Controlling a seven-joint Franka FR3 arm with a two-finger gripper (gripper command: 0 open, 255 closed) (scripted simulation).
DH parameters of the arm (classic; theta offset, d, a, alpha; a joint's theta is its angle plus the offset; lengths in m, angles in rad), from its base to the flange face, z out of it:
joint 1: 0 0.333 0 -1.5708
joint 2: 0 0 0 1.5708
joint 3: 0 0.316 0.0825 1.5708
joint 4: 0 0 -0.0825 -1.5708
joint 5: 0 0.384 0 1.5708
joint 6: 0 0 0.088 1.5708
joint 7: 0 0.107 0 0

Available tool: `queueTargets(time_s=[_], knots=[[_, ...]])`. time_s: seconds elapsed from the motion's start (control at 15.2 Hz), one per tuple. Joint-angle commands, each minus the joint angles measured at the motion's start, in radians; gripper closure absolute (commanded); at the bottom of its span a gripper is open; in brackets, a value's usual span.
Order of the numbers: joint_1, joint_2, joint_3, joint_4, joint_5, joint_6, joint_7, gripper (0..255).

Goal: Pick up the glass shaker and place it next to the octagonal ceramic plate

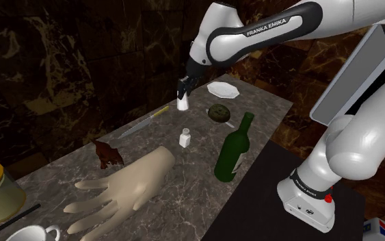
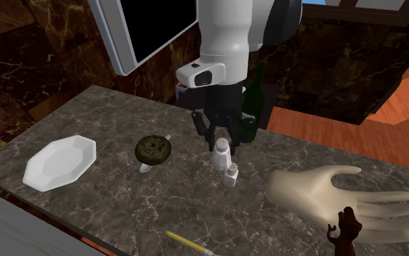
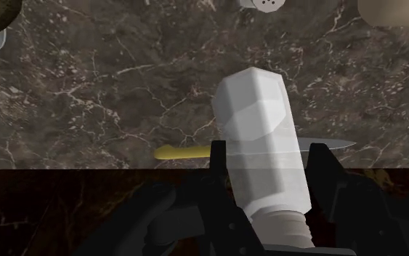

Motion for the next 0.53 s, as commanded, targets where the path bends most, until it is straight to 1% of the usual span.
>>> queueTargets(time_s=[0.0, 0.46], knots=[[-0.018, -0.031, -0.026, -0.029, 0.017, -0.006, -0.056, 255], [-0.082, -0.129, -0.132, -0.128, 0.053, -0.028, -0.248, 255]])
